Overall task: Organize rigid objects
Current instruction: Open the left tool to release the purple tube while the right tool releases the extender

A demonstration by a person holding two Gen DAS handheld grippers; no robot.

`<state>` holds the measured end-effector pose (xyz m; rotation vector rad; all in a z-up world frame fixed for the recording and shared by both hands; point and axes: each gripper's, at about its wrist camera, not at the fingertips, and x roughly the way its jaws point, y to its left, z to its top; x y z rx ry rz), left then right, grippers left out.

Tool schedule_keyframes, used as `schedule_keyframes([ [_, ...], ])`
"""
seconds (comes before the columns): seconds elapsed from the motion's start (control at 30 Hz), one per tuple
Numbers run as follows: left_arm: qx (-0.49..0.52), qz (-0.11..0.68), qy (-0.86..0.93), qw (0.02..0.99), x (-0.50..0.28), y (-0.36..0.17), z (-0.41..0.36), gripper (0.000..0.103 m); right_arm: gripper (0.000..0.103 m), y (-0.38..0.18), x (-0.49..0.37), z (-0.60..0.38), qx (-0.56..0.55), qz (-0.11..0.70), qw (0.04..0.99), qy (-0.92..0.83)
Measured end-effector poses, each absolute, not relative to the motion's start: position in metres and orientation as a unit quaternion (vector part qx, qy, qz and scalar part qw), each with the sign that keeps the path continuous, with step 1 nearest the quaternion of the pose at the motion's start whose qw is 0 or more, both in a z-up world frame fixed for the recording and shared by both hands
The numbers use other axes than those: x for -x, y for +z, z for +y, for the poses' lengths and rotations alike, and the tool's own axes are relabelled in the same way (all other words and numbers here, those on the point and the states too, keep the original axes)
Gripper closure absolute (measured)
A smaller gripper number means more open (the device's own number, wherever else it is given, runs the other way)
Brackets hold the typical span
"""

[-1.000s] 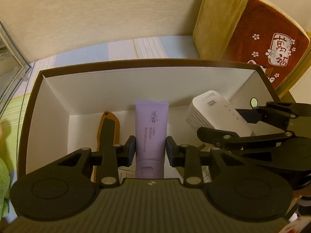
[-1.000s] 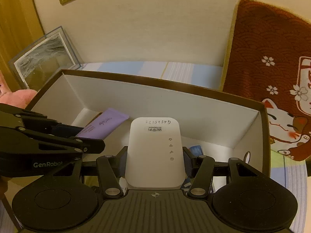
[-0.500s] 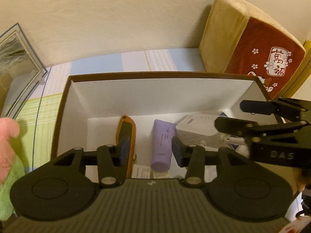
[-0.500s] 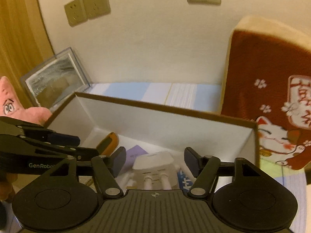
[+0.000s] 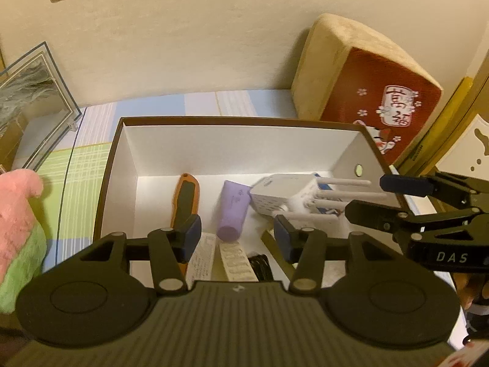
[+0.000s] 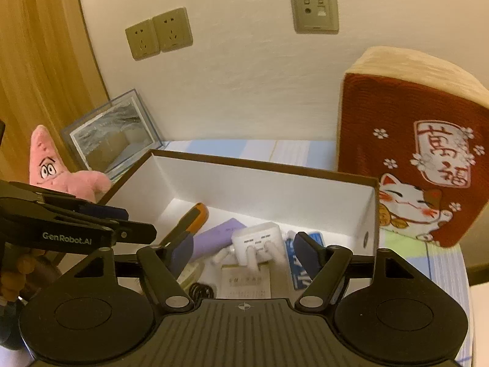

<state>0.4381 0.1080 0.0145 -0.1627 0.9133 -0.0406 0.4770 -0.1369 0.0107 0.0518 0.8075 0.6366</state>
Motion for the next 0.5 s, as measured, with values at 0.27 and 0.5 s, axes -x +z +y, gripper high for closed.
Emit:
schedule_keyframes([
  [0.27,0.083,0.431,-0.025,0.898,-0.412,0.029,0.101,0.055,0.03,0.021,-0.452,-0.153,-0.047,0.385,0.874,0.293],
  [0.5,0.091,0.419,-0.025,0.903,-0.389,0.041,0.098,0.053,0.029,0.03,-0.43,-0.167,-0.065,0.382,0.877,0.284],
])
